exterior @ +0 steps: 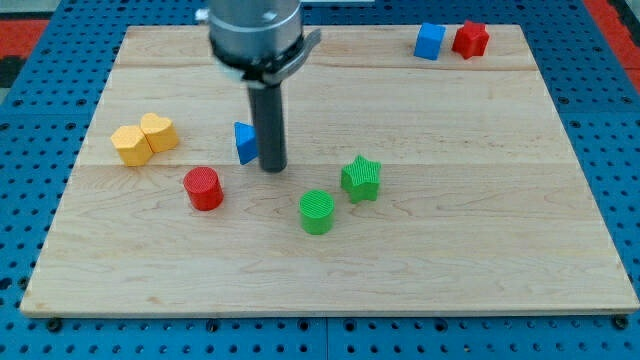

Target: Push the blue triangle towards the blue cube

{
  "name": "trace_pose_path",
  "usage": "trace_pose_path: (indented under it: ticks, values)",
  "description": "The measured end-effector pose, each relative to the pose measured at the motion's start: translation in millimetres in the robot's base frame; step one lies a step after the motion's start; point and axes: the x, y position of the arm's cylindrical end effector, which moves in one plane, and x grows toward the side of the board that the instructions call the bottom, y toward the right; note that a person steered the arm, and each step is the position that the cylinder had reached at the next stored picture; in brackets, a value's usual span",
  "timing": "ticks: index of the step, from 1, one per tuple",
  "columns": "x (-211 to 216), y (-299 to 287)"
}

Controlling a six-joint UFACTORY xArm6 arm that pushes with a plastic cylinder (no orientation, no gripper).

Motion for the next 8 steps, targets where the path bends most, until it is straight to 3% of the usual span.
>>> trace_pose_path:
  ticks: [1, 2, 3, 5, 7, 8]
  values:
    - [11, -49]
    - [-5, -77]
    - [-33, -53]
    - [-73, 64]
    - [-95, 33]
    - [-115, 63]
